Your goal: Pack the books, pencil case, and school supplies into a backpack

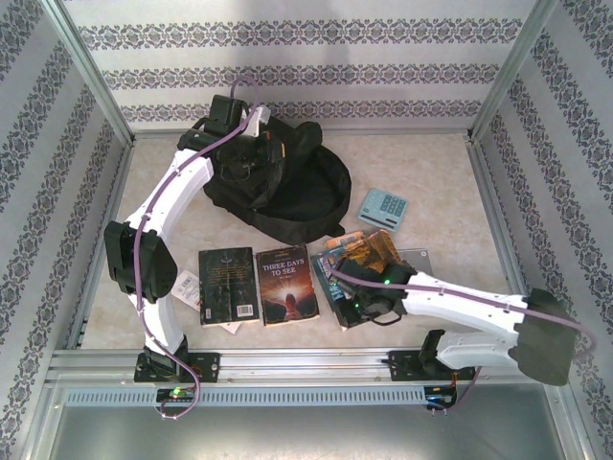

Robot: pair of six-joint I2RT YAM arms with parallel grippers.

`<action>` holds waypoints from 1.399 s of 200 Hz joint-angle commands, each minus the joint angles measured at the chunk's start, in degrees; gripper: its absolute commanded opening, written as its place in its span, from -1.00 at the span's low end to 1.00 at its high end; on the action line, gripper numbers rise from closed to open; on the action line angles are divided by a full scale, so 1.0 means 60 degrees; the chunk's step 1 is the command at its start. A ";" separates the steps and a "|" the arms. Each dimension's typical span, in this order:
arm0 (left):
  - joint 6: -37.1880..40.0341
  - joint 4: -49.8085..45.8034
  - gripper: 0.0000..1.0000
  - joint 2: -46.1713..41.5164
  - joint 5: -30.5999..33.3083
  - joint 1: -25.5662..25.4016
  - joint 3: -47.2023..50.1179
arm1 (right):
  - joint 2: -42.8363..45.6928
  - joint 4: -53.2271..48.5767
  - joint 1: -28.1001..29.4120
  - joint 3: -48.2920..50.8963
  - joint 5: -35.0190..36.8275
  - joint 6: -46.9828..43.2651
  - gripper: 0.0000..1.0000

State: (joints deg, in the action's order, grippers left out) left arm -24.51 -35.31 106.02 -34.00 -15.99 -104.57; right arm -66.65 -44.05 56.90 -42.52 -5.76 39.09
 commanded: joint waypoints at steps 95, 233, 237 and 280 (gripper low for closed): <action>-0.0138 0.0723 -1.00 -0.0859 -0.0909 0.0087 -0.0336 | -0.2668 0.4561 -0.6061 -0.4106 -0.3138 0.2331 -0.65; -0.0752 0.1380 -1.00 -0.1293 -0.1203 0.0342 -0.0527 | -0.8887 0.6731 -0.4985 -0.9003 -0.2974 0.4202 0.63; -0.0750 0.1399 -1.00 -0.1294 -0.1193 0.0368 -0.0485 | -0.8841 0.6640 -0.5008 -0.8990 -0.3014 0.4100 0.63; -0.0800 0.1319 -1.00 -0.0935 -0.1102 0.0410 -0.0190 | -0.7405 0.4024 -0.5090 -0.9051 -0.2204 0.1266 0.59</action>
State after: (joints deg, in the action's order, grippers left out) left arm -28.38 -32.18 101.51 -38.61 -13.74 -104.60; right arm -118.93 -9.85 26.74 -94.78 -23.00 58.87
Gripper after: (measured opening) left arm 0.062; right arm 0.803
